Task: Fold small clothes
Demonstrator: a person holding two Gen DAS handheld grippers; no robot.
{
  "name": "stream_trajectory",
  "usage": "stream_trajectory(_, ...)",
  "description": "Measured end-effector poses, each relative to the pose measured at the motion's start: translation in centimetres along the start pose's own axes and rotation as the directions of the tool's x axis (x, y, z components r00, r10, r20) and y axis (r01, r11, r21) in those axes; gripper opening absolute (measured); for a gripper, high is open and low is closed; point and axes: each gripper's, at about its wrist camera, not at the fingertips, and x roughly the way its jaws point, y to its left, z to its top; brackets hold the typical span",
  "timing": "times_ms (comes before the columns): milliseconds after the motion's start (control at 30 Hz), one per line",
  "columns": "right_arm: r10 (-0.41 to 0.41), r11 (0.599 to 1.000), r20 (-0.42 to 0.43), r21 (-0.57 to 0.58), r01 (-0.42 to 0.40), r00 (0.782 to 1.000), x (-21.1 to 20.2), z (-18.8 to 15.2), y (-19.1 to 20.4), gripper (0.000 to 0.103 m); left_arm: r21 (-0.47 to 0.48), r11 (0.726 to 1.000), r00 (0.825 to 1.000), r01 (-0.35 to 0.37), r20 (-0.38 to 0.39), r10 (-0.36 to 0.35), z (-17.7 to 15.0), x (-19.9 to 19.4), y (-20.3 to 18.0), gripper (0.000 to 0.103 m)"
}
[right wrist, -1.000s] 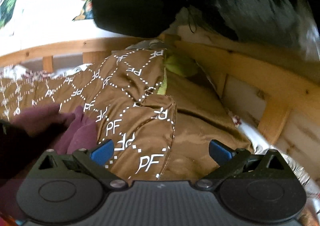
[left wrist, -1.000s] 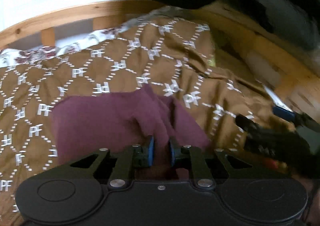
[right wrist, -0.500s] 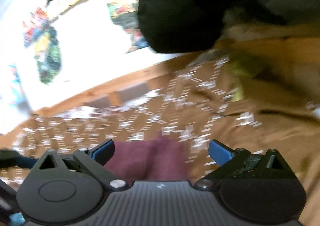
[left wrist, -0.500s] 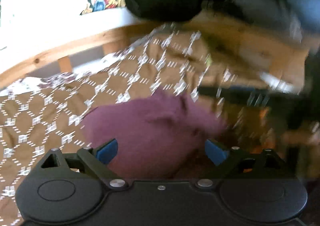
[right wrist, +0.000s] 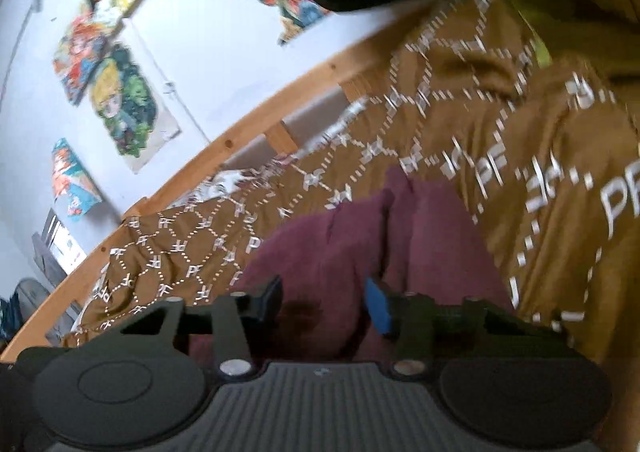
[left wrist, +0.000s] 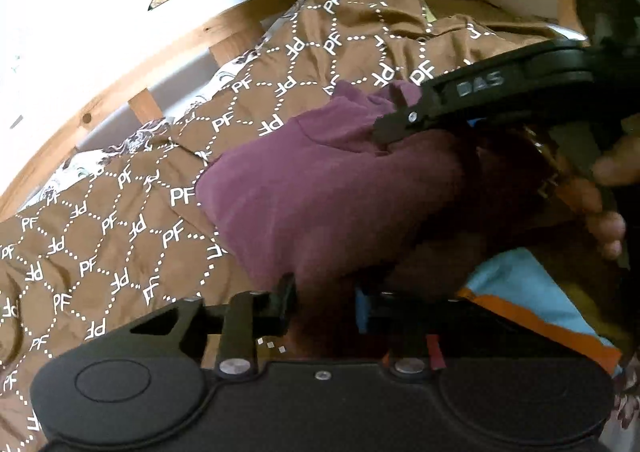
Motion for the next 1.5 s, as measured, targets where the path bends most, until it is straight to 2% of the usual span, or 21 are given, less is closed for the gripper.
stream_trajectory(33, -0.005, 1.0, -0.008, 0.014, 0.005, 1.0, 0.3, -0.1, -0.3, 0.037, 0.006, 1.0, 1.0, 0.003, 0.004, -0.003, 0.0, 0.0, 0.0, 0.025)
stream_trajectory(100, -0.022, 0.999, -0.019, 0.025, 0.023, 1.0, 0.6, -0.3, -0.6, 0.013, 0.005, 1.0, 1.0, 0.004, 0.007, -0.004, 0.0, -0.1, 0.0, 0.023)
stream_trajectory(167, -0.036, 0.999, -0.017, 0.019, 0.036, 0.999, 0.8, -0.4, -0.6, 0.007, -0.009, 1.0, 1.0, 0.011, 0.008, -0.011, 0.0, -0.1, 0.1, 0.021)
stream_trajectory(267, -0.033, 0.999, 0.031, -0.003, 0.034, 0.999, -0.2, -0.1, -0.1, 0.006, -0.023, 1.0, 1.0, 0.016, 0.015, -0.016, 0.3, -0.5, 0.1, 0.017)
stream_trajectory(400, -0.032, 0.995, 0.094, -0.094, 0.041, 0.995, -2.3, 1.3, 1.6, 0.006, -0.025, 0.999, 0.999, 0.035, 0.039, -0.034, 1.1, -1.3, -0.5, 0.016)
stream_trajectory(600, -0.114, 0.976, 0.159, -0.166, 0.14, 0.981, -5.6, 2.7, 2.1, 0.006, 0.038, 0.997, 0.996, 0.063, 0.06, -0.065, 2.3, -1.7, -3.0, 0.016)
stream_trajectory(733, -0.166, 0.975, 0.133, -0.124, 0.182, 0.977, -6.4, 3.0, 0.5, 0.006, 0.056, 0.996, 0.996, 0.071, 0.042, -0.074, 2.2, -1.4, -3.8, 0.016)
stream_trajectory(900, -0.205, 0.972, 0.055, -0.102, 0.21, 0.977, -5.0, 2.3, -0.7, 0.006, 0.03, 0.997, 0.997, 0.069, 0.024, -0.07, 1.9, -0.8, -3.7, 0.02)
stream_trajectory(1000, -0.231, 0.967, 0.029, -0.103, 0.232, 0.973, -4.6, 1.9, -1.2, 0.006, 0.019, 0.996, 0.995, 0.087, 0.037, -0.088, 1.6, -1.0, -3.4, 0.028)
stream_trajectory(1100, -0.252, 0.962, 0.008, -0.105, 0.251, 0.968, -4.5, 1.4, -1.5, 0.006, -0.017, 0.991, 0.99, 0.13, 0.059, -0.129, 1.2, -1.5, -2.7, 0.041)
stream_trajectory(1167, -0.26, 0.96, 0.002, -0.104, 0.259, 0.966, -4.5, 1.1, -1.5, 0.006, -0.061, 0.985, 0.985, 0.162, 0.068, -0.158, 1.1, -1.6, -2.1, 0.056)
stream_trajectory(1200, -0.262, 0.96, 0.002, -0.105, 0.261, 0.965, -4.5, 1.1, -1.5, 0.006, -0.093, 0.98, 0.983, 0.174, 0.069, -0.168, 1.0, -1.7, -1.7, 0.059)
stream_trajectory(1300, -0.275, 0.954, 0.003, -0.125, 0.273, 0.961, -4.4, 1.0, -1.2, 0.006, -0.191, 0.958, 0.976, 0.212, 0.079, -0.2, 0.7, -1.9, -0.6, 0.07)
stream_trajectory(1367, -0.283, 0.951, 0.002, -0.13, 0.281, 0.959, -4.3, 0.9, -1.1, 0.006, -0.274, 0.933, 0.971, 0.232, 0.113, -0.209, 0.2, -2.4, 0.5, 0.084)
stream_trajectory(1433, -0.278, 0.954, 0.008, -0.118, 0.277, 0.961, -4.6, 0.7, -1.0, 0.007, -0.347, 0.909, 0.97, 0.232, 0.147, -0.191, -0.1, -2.7, 1.5, 0.089)
stream_trajectory(1500, -0.278, 0.955, 0.015, -0.1, 0.278, 0.961, -5.0, 0.8, -0.8, 0.013, -0.402, 0.888, 0.972, 0.224, 0.16, -0.173, -0.1, -2.5, 2.5, 0.091)
